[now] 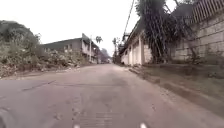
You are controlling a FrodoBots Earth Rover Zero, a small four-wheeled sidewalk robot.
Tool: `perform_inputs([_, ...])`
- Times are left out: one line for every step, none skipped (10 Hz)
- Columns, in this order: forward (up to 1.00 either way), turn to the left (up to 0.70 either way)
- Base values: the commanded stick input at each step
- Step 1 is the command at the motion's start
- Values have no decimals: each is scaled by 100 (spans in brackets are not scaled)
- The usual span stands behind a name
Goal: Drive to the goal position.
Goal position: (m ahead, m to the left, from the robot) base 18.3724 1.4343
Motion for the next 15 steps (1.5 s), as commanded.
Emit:
perform_inputs([100,0])
perform_inputs([100,0])
perform_inputs([100,0])
perform_inputs([100,0])
perform_inputs([100,0])
perform_inputs([100,0])
perform_inputs([100,0])
perform_inputs([100,0])
perform_inputs([100,0])
perform_inputs([100,0])
perform_inputs([100,-6])
perform_inputs([100,-24])
perform_inputs([100,-27])
perform_inputs([100,-1])
perform_inputs([100,0])
